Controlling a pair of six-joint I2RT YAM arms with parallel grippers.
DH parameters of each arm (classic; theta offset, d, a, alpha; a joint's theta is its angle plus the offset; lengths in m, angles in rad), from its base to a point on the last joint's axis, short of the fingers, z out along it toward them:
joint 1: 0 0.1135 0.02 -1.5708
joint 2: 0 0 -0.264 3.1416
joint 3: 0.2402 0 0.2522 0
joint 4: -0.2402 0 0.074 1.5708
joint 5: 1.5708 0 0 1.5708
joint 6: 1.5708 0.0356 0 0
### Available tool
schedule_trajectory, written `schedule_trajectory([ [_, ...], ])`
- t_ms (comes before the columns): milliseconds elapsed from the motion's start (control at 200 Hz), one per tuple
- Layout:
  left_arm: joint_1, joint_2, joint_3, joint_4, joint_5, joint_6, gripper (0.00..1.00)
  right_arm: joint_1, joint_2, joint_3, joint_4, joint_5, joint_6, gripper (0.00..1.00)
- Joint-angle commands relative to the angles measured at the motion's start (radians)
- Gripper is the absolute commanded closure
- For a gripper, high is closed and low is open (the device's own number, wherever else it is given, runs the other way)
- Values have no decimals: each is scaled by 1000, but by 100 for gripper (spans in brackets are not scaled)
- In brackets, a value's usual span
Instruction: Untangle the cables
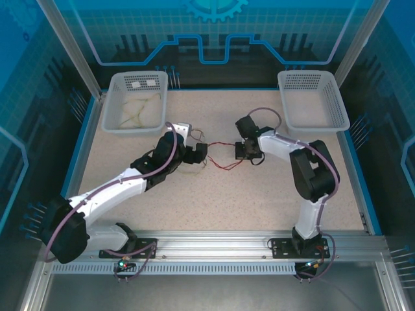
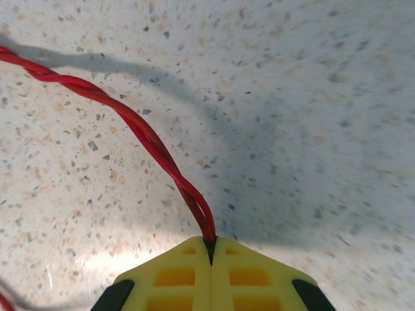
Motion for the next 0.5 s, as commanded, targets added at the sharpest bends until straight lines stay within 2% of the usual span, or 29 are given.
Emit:
schedule_trajectory([
  [0, -11, -19, -18, 66, 50, 25, 1, -27, -114, -25, 5, 44, -3, 100],
  [115, -11, 4, 11, 60, 114, 38, 1, -60, -193, -56, 4, 33, -29, 100],
  [200, -12, 24, 30, 67, 167, 54, 17, -78, -244, -65, -3, -1, -54, 100],
  [390, -8, 56, 62, 109, 190, 52, 18, -91, -386, -105, 48, -77, -131, 100],
  [495, 4, 84, 94, 119, 244, 55, 18, -108, -465, -127, 89, -152, -176, 100],
])
